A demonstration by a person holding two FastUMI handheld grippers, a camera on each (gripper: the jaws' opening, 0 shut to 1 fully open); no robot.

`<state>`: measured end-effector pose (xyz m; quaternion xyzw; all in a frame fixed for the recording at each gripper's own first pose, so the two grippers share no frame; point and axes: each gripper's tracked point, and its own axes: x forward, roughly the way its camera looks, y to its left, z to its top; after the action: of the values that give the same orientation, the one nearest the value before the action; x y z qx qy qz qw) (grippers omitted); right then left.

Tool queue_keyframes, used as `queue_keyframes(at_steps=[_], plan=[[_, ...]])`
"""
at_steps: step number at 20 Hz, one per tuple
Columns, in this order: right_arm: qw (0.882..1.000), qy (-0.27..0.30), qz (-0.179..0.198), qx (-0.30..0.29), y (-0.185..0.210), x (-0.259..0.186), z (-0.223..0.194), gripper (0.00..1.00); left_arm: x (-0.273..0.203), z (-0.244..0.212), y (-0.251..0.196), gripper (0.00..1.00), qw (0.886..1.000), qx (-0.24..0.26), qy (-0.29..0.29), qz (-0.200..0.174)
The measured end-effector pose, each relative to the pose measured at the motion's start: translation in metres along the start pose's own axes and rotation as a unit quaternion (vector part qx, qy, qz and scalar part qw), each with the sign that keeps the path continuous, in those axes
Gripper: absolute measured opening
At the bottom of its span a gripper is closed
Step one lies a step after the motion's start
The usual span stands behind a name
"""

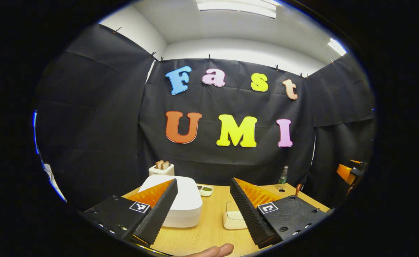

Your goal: Close the left gripper, press the button to open the rice cooker; take a wooden spoon from the chopstick holder with the right hand, scoop a spoonful of rice and pour it into the rice cooker, then put the wooden spoon back into the chopstick holder.

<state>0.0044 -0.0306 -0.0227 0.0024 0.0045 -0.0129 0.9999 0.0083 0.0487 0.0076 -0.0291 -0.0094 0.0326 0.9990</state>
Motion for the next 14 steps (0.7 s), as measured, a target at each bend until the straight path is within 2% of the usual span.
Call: queue_keyframes(at_steps=[4,6,10,11,12,13,14], plan=[[1.000,-0.006,-0.004,0.004,-0.006,0.004,-0.004,1.00,0.020,-0.011,0.022,0.93,1.000,-0.005,0.021,0.008],[1.000,-0.008,-0.002,0.005,-0.006,0.006,-0.008,1.00,0.031,-0.013,0.033,0.84,1.000,0.004,0.026,0.017],[1.000,-0.004,0.004,0.003,-0.007,0.012,-0.024,0.98,0.057,-0.027,0.044,0.58,0.998,0.027,0.052,0.021],[1.000,0.000,0.015,0.014,-0.003,0.012,-0.029,1.00,0.062,-0.034,0.045,0.47,0.997,0.030,0.065,0.018],[0.999,0.004,0.024,0.024,-0.001,0.013,-0.031,1.00,0.067,-0.039,0.051,0.56,0.996,0.032,0.075,0.024],[0.999,0.006,0.026,0.027,-0.003,0.015,-0.034,0.98,0.072,-0.042,0.056,0.31,0.996,0.034,0.080,0.033],[0.999,0.009,0.025,0.027,-0.008,0.019,-0.039,1.00,0.078,-0.045,0.060,0.31,0.995,0.039,0.084,0.040]])
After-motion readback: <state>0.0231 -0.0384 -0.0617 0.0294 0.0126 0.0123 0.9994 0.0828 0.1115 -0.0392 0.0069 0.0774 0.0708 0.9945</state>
